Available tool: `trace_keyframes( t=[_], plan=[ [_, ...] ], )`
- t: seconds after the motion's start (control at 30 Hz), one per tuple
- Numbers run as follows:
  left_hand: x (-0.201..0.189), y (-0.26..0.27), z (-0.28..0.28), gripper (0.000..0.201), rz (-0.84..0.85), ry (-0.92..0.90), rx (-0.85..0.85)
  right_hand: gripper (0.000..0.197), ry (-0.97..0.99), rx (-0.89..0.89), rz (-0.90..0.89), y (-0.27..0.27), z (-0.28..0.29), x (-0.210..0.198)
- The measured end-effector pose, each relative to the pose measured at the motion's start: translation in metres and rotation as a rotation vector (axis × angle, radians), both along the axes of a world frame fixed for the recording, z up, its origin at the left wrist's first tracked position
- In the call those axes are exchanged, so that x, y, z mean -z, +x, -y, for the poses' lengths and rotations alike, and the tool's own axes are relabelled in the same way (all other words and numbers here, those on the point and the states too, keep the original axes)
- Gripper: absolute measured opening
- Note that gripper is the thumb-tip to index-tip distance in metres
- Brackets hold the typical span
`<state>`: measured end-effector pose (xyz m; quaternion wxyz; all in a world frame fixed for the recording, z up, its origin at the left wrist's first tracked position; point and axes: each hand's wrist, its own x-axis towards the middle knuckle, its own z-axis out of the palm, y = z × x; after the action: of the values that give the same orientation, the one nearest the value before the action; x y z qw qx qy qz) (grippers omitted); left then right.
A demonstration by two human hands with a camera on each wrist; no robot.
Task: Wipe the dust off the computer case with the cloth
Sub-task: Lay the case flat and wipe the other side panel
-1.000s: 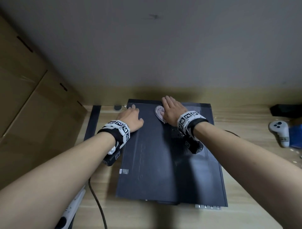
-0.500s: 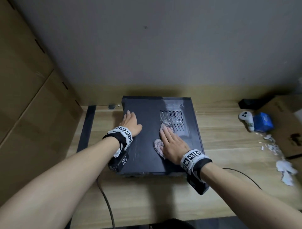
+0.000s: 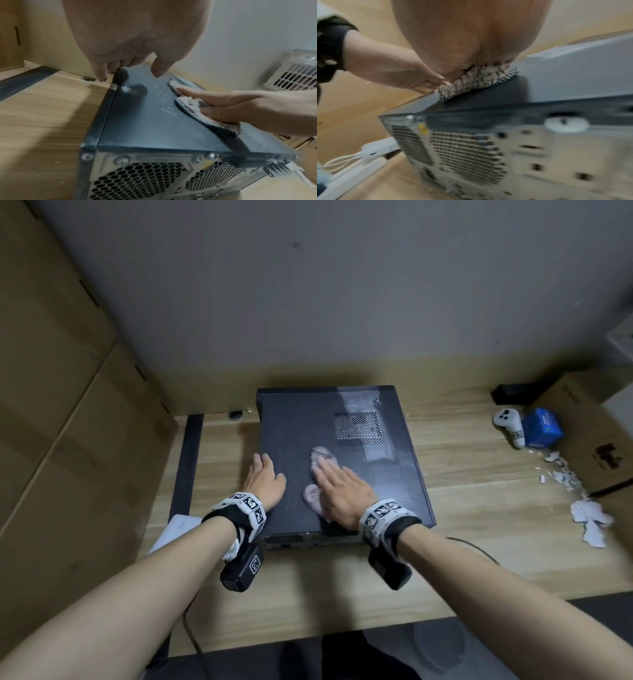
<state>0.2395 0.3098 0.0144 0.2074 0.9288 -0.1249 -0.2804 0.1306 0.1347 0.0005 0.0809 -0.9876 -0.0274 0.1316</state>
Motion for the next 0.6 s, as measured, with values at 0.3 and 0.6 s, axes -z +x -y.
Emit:
trace_keyframes(
  t=[0.3, 0.6],
  plan=[
    [-0.017, 0.021, 0.057, 0.071, 0.123, 0.077, 0.163, 0.063, -0.083, 0.315, -0.097, -0.045, 0.107, -0.002],
    [-0.019, 0.071, 0.133, 0.067, 0.12, 0.099, 0.301, 0.075, -0.108, 0.302, -0.124, -0.003, 0.114, 0.0]
  ],
)
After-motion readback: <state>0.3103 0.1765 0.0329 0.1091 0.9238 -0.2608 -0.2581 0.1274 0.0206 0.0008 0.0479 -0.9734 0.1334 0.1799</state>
